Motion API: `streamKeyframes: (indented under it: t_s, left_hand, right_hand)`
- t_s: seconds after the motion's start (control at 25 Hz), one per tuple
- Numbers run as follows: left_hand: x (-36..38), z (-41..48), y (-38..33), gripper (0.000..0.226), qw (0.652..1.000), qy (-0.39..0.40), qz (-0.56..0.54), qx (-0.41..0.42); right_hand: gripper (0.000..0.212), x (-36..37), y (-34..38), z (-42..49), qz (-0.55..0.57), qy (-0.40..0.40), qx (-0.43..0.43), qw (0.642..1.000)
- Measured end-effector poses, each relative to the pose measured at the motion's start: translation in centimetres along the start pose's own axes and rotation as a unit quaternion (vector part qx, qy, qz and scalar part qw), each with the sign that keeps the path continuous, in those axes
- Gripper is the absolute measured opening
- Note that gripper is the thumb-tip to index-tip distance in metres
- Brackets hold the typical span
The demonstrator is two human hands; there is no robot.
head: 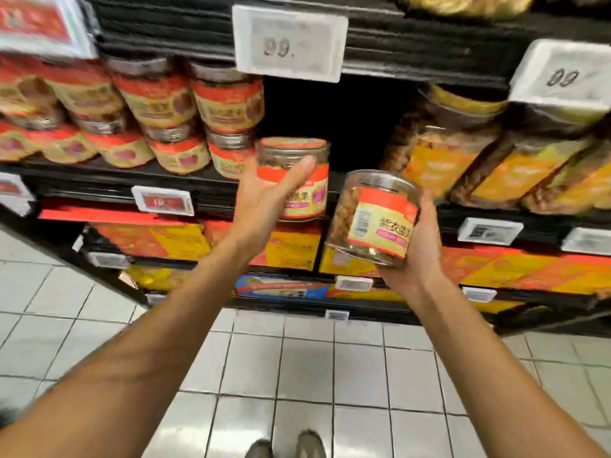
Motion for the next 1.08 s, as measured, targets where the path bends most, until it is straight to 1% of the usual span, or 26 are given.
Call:
streamKeyframes:
  t_s: [0.04, 0.16, 0.24, 0.28, 0.36, 0.4, 0.44, 0.48, 0.52, 0.56, 0.64, 0.76, 0.8, 0.84, 0.92, 0.96, 1.04, 1.08]
  left_hand:
    - [0.6, 1.4, 0.2, 0.056, 1.0, -0.002, 0.02, 0.02]
    - [1.4, 5.1, 0.7, 0.069, 0.993, -0.003, 0.102, 0.054]
    - [1.3, 6.3, 0.5, 0.068, 0.984, 0.008, 0.169, 0.059]
    - [1.2, 6.2, 0.4, 0.066, 0.981, 0.019, 0.182, 0.057]
    - [0.4, 4.3, 0.6, 0.063, 0.985, 0.032, 0.157, 0.061]
    - [-0.2, 2.6, 1.0, 0.057, 0.99, 0.012, 0.127, 0.067]
    - [-0.9, 0.7, 1.5, 0.047, 0.994, -0.013, 0.087, 0.068]
    - [-1.2, -1.1, 1.9, 0.036, 0.997, -0.014, 0.043, 0.061]
    - [-0.8, -2.7, 2.0, 0.031, 0.999, 0.015, 0.014, 0.045]
    - [0.2, -4.1, 1.9, 0.031, 0.998, 0.06, 0.009, 0.032]
    - [1.9, -5.8, 0.8, 0.036, 0.99, 0.132, 0.035, 0.036]
    - [2.2, -5.2, -1.3, 0.045, 0.983, 0.167, 0.04, 0.066]
    - [1.9, -4.5, -1.8, 0.051, 0.981, 0.167, 0.046, 0.082]
    - [1.4, -3.4, -2.4, 0.055, 0.984, 0.144, 0.061, 0.085]
    - [0.5, -0.9, -3.3, 0.05, 0.993, 0.073, 0.071, 0.066]
    - [0.4, 0.0, -3.7, 0.048, 0.992, 0.056, 0.088, 0.074]
    - [0.5, 1.3, -3.9, 0.043, 0.987, 0.052, 0.113, 0.098]
    - [0.5, 1.9, -3.8, 0.038, 0.988, 0.06, 0.104, 0.095]
  right_hand:
    - [0.06, -0.4, -0.4, 0.7, -0.007, 0.006, -0.003, 1.0]
    - [0.061, -0.8, -1.2, 2.4, -0.008, 0.019, -0.015, 1.0]
    - [0.061, -0.7, -1.2, 3.1, -0.017, 0.025, -0.032, 0.999]
    - [0.061, -0.7, -1.1, 3.3, -0.017, 0.028, -0.041, 0.999]
    - [0.06, -0.6, -0.9, 3.4, -0.008, 0.034, -0.055, 0.998]
    - [0.059, -0.5, -0.9, 3.2, -0.005, 0.037, -0.06, 0.998]
    - [0.059, -0.4, -0.9, 3.0, -0.005, 0.036, -0.061, 0.997]
    - [0.059, 0.0, -0.8, 2.8, -0.011, 0.032, -0.065, 0.997]
    - [0.059, 0.5, -0.7, 2.7, -0.023, 0.027, -0.072, 0.997]
    - [0.059, 1.1, -0.5, 2.6, -0.034, 0.027, -0.083, 0.996]
    - [0.057, 3.0, 0.5, 2.4, -0.052, 0.034, -0.12, 0.991]
    - [0.051, 5.9, 2.5, 2.5, -0.063, 0.045, -0.2, 0.977]
    - [0.049, 6.9, 3.3, 2.8, -0.076, 0.052, -0.225, 0.97]
    - [0.052, 7.9, 4.1, 3.2, -0.101, 0.055, -0.247, 0.962]
    - [0.06, 9.7, 5.2, 4.5, -0.163, 0.037, -0.279, 0.946]
    - [0.055, 10.5, 5.5, 5.4, -0.181, 0.022, -0.288, 0.94]
    - [0.041, 11.5, 5.2, 7.3, -0.182, 0.004, -0.301, 0.936]
    - [0.041, 11.6, 4.9, 8.1, -0.191, -0.001, -0.309, 0.932]
Point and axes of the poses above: each hand's wrist, its own z-axis towards the middle knuckle, its own x-axis out of the palm, y = z × x, the point moved 4 cm from there along z, towards the middle knuckle, and after that the axes turned 13 degrees about -x, right-handed, at the moved point
